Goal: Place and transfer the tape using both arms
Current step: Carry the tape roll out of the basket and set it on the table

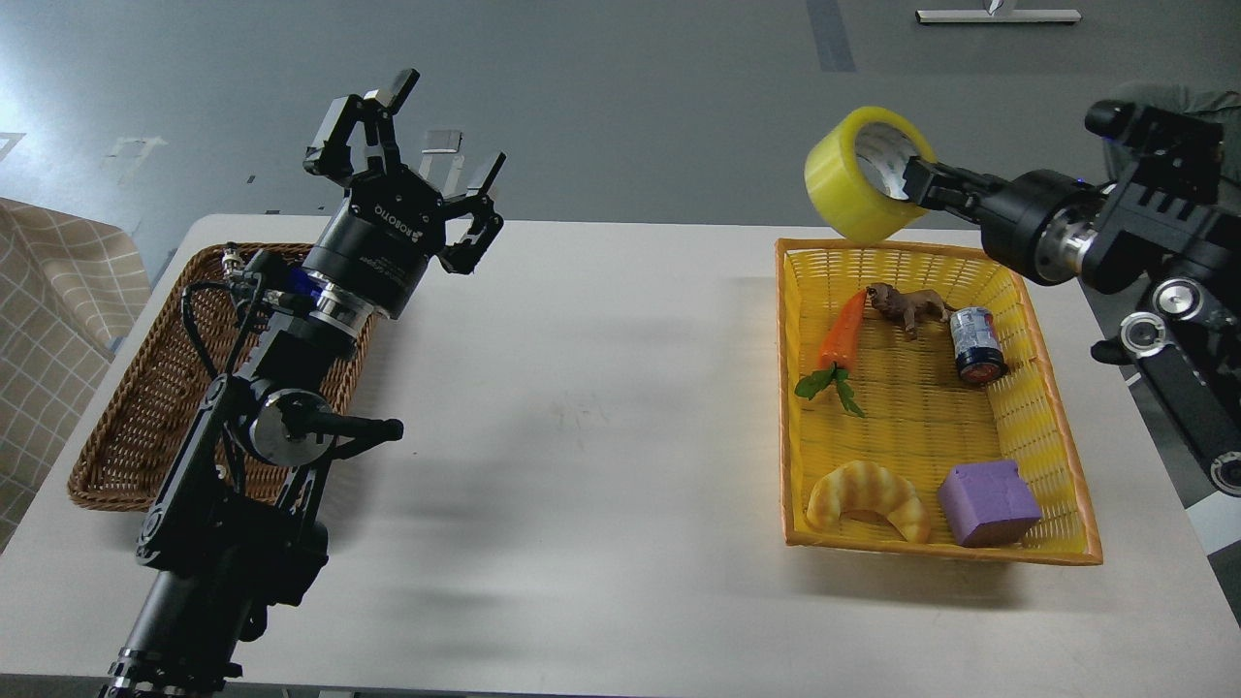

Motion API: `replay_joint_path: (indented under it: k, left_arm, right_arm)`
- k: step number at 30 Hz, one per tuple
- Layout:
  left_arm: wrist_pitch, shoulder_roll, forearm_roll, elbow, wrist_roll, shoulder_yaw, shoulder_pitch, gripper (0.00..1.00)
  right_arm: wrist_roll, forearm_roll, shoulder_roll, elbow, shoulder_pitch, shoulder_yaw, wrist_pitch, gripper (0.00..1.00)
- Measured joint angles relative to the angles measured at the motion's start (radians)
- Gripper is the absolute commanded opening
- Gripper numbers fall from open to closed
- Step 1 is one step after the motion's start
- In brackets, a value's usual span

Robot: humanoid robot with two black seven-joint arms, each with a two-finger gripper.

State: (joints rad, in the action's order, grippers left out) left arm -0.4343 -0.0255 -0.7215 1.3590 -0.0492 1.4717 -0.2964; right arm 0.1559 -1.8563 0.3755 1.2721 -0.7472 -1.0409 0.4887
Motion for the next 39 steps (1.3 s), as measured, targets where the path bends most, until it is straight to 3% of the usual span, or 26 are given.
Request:
replay_joint_path:
  k: [9, 19, 39]
  left_arm:
    - [0.000, -0.009, 0.000, 0.003, 0.000, 0.016, 0.000, 0.98]
    - [0.000, -0.010, 0.001, 0.003, 0.000, 0.046, 0.012, 0.98]
    - [0.000, -0.026, 0.001, 0.005, 0.000, 0.084, 0.023, 0.98]
  right_arm:
    - [0.001, -0.013, -0.191, -0.034, -0.088, 0.279, 0.000, 0.11]
    - [0.002, -0.057, -0.322, -0.086, -0.062, 0.397, 0.000, 0.11]
    - [0.002, -0.129, -0.376, -0.230, -0.049, 0.550, 0.000, 0.11]
